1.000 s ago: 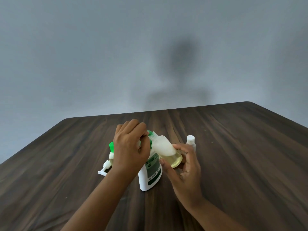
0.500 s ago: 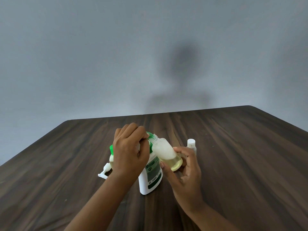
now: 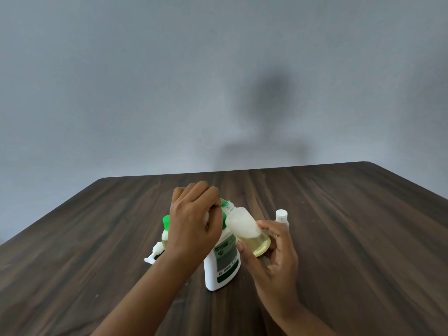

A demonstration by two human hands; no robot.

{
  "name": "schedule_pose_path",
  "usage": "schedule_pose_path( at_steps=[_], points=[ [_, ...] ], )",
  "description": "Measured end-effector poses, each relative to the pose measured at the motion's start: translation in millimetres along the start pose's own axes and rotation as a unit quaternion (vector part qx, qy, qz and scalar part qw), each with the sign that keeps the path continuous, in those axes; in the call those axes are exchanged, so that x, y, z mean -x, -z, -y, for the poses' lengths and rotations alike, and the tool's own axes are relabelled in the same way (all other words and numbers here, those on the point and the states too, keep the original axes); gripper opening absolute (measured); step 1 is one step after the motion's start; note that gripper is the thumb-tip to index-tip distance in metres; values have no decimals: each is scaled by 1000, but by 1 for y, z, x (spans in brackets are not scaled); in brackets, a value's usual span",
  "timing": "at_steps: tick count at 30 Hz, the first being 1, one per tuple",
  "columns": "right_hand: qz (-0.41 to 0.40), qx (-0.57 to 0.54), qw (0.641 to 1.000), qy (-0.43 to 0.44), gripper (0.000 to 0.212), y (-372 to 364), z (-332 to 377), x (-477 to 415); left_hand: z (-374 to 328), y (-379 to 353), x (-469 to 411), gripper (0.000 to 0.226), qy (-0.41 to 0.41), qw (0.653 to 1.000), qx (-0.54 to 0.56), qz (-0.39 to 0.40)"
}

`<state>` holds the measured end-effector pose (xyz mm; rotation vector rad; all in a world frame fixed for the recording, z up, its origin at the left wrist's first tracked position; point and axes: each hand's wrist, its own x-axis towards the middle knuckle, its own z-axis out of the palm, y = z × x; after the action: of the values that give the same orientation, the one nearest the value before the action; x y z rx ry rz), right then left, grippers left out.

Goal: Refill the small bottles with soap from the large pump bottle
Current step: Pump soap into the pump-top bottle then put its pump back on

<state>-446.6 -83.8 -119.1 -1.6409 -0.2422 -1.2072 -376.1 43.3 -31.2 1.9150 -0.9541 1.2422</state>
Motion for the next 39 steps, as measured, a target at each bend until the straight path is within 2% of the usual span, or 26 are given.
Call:
schedule_pose_path(
  at_steps=[8, 14, 20, 25, 30, 39],
  points=[
    [0, 21, 1000, 2, 36, 1, -3, 3, -3, -4, 11, 15, 18, 1000, 3, -9],
    [-5, 9, 1000, 6, 36, 0, 0, -1, 0, 1, -2, 17, -11, 1000, -7, 7],
    [1, 11, 1000, -8, 36, 0, -2, 3, -7, -9, 11, 16, 43, 998, 11, -42],
    [5, 19, 1000, -5, 36, 1, -4, 4, -5, -9, 13, 16, 37, 998, 7, -42],
    [3, 17, 1000, -2, 36, 0, -2, 2, -1, -4, 0, 17, -4, 1000, -15, -26],
    [6, 16, 1000, -10, 36, 0, -3, 4, -5, -11, 14, 16, 18, 999, 5, -47]
  ],
)
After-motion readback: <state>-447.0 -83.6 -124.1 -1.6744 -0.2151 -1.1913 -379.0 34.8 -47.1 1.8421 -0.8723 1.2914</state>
